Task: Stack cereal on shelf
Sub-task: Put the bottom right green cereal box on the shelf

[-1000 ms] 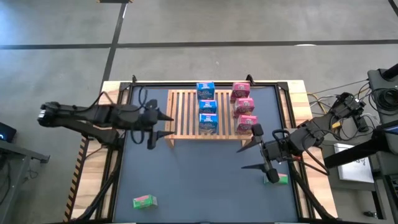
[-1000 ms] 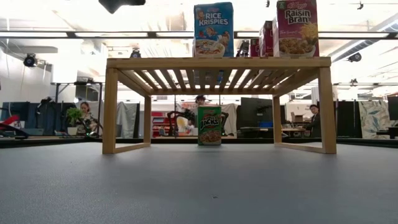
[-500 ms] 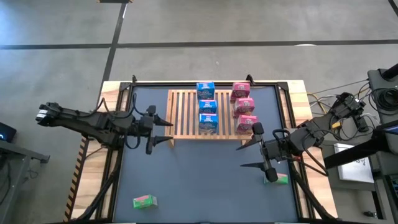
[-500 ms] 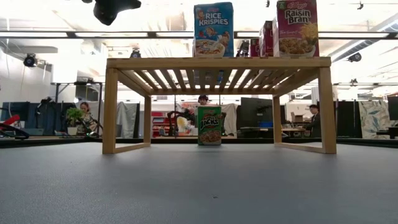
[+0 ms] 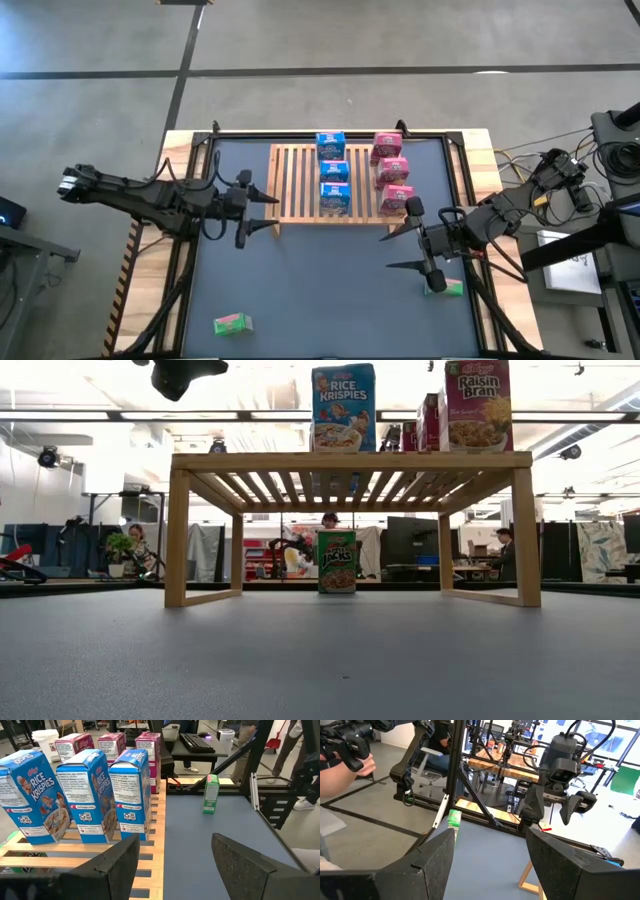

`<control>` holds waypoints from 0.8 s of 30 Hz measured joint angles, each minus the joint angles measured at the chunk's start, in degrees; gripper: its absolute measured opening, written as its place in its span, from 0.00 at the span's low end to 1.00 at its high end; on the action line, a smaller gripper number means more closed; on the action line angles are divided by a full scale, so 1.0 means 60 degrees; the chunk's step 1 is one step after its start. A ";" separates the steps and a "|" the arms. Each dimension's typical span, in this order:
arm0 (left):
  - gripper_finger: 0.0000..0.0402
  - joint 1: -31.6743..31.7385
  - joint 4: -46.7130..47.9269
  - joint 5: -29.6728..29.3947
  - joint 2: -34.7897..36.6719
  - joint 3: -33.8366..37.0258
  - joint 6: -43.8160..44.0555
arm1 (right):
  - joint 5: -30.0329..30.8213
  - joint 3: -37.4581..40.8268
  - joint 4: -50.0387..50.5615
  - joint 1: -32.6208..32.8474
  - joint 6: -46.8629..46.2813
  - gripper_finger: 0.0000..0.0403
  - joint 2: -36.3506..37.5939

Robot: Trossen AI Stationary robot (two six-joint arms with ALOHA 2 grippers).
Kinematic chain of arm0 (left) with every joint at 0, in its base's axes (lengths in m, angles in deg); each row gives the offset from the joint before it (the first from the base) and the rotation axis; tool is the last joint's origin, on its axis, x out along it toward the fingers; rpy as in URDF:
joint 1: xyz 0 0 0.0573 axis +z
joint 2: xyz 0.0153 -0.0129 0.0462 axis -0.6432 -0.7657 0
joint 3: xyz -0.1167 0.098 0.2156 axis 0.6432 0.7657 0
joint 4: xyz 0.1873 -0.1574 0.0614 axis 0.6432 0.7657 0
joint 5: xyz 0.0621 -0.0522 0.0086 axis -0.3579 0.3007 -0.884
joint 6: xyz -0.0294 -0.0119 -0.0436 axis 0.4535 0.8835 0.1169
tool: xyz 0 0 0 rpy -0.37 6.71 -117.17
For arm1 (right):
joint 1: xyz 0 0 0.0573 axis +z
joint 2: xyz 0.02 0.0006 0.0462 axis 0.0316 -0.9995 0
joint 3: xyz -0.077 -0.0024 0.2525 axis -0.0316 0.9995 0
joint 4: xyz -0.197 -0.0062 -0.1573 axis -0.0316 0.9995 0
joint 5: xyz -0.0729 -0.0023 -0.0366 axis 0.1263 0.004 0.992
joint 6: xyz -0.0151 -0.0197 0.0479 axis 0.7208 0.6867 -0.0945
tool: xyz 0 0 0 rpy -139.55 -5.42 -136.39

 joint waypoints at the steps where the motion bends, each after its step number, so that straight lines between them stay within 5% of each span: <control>1: 0.57 0.0000 -0.0017 0.0000 -0.0017 0.0000 0.0000 | 0.0000 0.0000 0.0000 0.0000 0.0000 0.58 0.0000; 11: 0.57 0.0000 -0.0141 0.0000 -0.0060 0.0144 0.0033 | 0.0077 0.0065 -0.0072 -0.0007 0.0556 0.58 0.0000; 16: 0.57 0.0000 -0.0130 0.0000 -0.0132 0.0166 0.0028 | 0.1299 -0.0092 -0.0479 -0.0128 0.1554 0.58 0.0161; 24: 0.58 0.0011 -0.0226 0.0000 -0.0121 0.0168 -0.0302 | 0.1219 -0.1131 -0.0150 -0.2247 0.2861 0.58 0.1031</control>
